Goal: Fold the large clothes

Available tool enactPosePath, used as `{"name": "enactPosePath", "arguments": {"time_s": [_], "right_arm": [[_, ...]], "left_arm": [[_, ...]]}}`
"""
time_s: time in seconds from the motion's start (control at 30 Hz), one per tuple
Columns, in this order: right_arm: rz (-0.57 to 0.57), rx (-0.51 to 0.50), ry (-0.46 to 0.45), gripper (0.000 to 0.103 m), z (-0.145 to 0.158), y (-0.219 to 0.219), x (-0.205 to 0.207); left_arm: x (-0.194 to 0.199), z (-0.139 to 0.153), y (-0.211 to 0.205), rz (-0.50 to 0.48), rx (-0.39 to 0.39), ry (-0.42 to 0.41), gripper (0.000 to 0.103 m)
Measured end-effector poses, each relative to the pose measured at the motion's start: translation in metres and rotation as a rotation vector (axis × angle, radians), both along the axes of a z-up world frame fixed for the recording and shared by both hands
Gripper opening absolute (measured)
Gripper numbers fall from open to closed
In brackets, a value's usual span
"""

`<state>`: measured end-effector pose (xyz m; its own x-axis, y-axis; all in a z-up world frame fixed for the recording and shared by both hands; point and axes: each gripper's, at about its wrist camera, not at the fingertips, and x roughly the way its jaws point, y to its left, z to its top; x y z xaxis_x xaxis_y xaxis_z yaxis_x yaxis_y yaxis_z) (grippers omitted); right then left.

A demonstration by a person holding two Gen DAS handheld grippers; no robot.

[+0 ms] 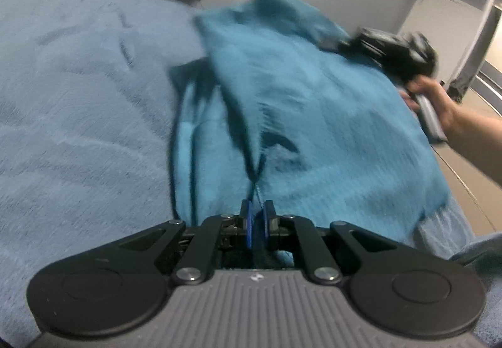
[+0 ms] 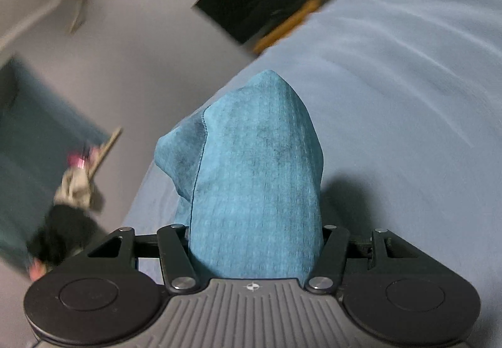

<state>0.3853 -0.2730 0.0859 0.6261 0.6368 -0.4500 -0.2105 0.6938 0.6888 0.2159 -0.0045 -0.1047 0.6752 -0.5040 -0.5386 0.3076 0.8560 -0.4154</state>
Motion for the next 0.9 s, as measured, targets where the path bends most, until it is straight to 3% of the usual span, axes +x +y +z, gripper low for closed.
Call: {"name": "enactPosePath", "arguments": {"time_s": [0.03, 0.13, 0.23, 0.3, 0.43, 0.5, 0.6, 0.7, 0.83, 0.9], "right_arm": [[0.023, -0.035, -0.017, 0.064, 0.004, 0.006, 0.012], [0.021, -0.234, -0.029, 0.082, 0.007, 0.028, 0.037], [-0.091, -0.478, -0.036, 0.099, -0.007, 0.048, 0.041], [-0.161, -0.468, -0.051, 0.101, -0.010, 0.039, 0.031], [-0.309, -0.335, -0.122, 0.087, -0.004, 0.020, 0.007], [-0.384, -0.336, -0.160, 0.071, 0.001, 0.027, 0.001], [-0.406, -0.412, -0.158, 0.054, 0.012, 0.051, 0.015], [-0.405, -0.513, -0.125, 0.052, 0.009, 0.107, 0.038], [-0.422, -0.676, -0.158, 0.051, 0.012, 0.174, 0.073], [-0.388, -0.695, -0.165, 0.029, 0.006, 0.205, 0.081]], "left_arm": [[0.001, -0.002, -0.005, -0.014, 0.013, -0.013, 0.002], [0.003, -0.008, -0.014, -0.047, 0.035, -0.029, 0.002], [0.005, -0.007, -0.017, -0.077, 0.008, -0.046, 0.002], [0.006, -0.007, -0.014, -0.081, 0.014, -0.042, 0.002], [0.012, -0.008, -0.009, -0.083, -0.001, -0.038, 0.002], [0.008, -0.009, -0.009, -0.085, -0.002, -0.038, 0.002], [0.007, -0.012, -0.009, -0.087, -0.001, -0.038, 0.002], [0.009, -0.013, -0.013, -0.092, 0.008, -0.043, 0.002], [0.008, -0.015, -0.014, -0.097, 0.002, -0.038, 0.002], [0.010, -0.018, -0.013, -0.101, -0.004, -0.033, 0.002]]}}
